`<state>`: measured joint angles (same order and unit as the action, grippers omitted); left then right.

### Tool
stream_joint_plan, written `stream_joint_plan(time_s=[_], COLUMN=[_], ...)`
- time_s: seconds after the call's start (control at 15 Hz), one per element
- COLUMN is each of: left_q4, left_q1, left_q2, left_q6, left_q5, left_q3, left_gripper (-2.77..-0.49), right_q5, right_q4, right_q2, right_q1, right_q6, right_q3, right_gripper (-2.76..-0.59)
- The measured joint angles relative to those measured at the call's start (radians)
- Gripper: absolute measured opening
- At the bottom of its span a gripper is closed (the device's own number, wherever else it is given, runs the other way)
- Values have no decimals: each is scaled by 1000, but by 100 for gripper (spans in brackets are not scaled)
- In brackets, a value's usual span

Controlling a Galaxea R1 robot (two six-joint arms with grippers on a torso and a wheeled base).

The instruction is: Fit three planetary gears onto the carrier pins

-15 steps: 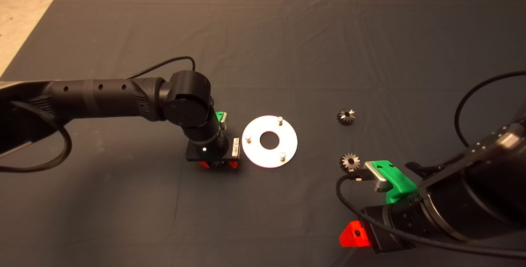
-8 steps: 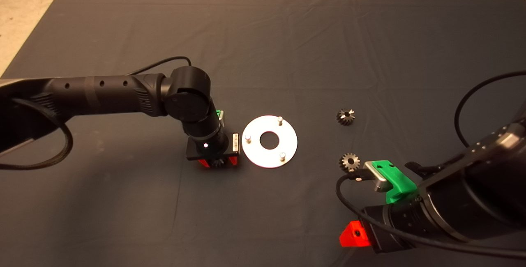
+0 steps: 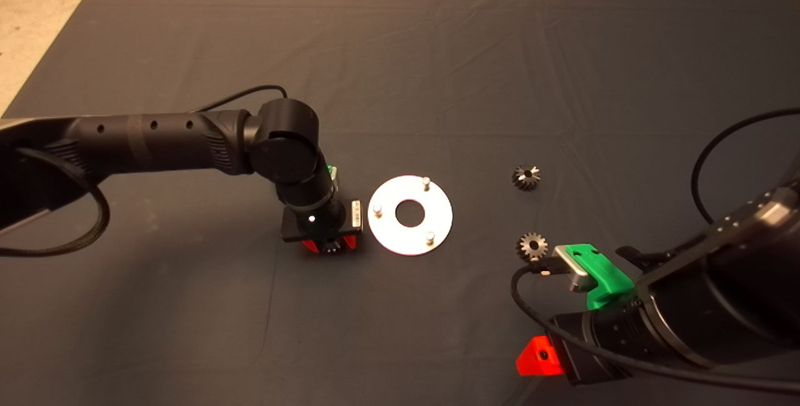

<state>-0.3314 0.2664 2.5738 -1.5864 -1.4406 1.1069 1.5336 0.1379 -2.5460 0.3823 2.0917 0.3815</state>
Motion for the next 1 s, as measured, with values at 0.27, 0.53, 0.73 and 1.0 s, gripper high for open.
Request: stream_joint_plan(time_s=[0.27,0.53,0.73,1.0], left_q4=[-17,-17,-17,-17], left_q1=[45,48,48,47], left_q2=[0,-2,-6,-8], left_q6=[-7,-7,-44,-86], left_q5=[-46,-69,-70,-66], left_q3=[10,8,-29,-89], left_gripper=[-204,-204,-204,-204], right_q5=[0,0,0,0], right_q4=[0,0,0,0], right_q2=[0,0,0,0], right_q1=[0,0,0,0], right_q6=[0,0,0,0], right_q3=[0,0,0,0], right_gripper=[-60,-60,-60,-60])
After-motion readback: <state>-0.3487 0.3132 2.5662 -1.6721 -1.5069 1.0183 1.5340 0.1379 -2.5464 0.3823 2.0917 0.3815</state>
